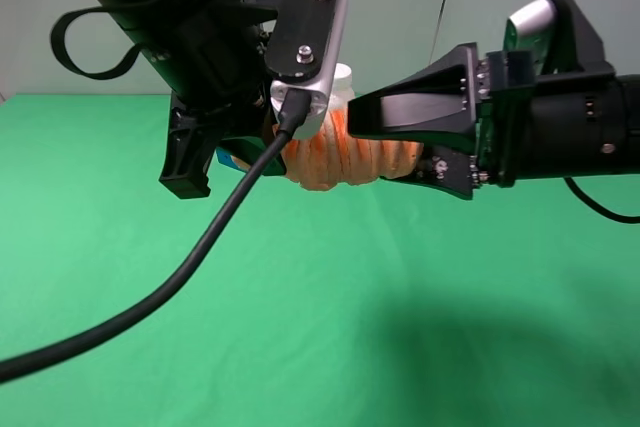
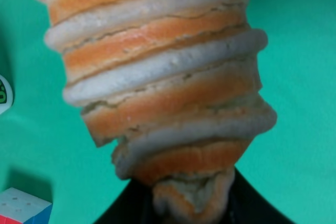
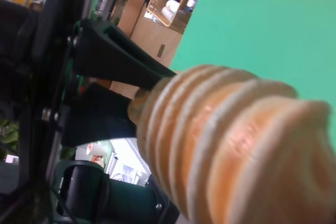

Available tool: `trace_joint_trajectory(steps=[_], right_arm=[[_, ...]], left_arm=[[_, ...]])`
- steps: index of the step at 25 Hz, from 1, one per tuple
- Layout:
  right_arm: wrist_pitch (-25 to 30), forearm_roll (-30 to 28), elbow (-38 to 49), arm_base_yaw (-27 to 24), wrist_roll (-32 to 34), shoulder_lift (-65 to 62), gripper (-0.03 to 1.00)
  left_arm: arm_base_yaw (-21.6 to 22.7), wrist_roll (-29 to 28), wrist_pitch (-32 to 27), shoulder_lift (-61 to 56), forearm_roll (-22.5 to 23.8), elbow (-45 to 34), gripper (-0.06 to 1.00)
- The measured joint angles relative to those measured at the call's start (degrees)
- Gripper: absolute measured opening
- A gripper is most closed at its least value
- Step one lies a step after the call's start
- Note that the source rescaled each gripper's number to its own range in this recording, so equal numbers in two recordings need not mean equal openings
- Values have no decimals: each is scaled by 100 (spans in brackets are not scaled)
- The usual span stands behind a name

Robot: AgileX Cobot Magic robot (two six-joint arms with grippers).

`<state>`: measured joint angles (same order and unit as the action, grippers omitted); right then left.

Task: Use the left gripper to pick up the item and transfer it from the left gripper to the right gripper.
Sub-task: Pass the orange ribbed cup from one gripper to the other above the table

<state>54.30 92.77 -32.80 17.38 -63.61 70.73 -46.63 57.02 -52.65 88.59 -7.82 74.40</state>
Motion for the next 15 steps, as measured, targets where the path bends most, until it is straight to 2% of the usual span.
trace_joint_trajectory(steps=[4, 11, 13, 15], right_arm=[[-110, 126, -327, 218, -70, 359, 100], [-215, 133, -534, 238, -88, 543, 99], [-236, 91, -534, 238, -93, 543, 90], [-262, 44, -534, 238, -93, 543, 76]], left_arm=[[0, 0, 0, 0, 0, 0, 0], [0, 0, 0, 0, -21, 0, 0], [0, 0, 0, 0, -21, 0, 0], [0, 0, 0, 0, -21, 0, 0]])
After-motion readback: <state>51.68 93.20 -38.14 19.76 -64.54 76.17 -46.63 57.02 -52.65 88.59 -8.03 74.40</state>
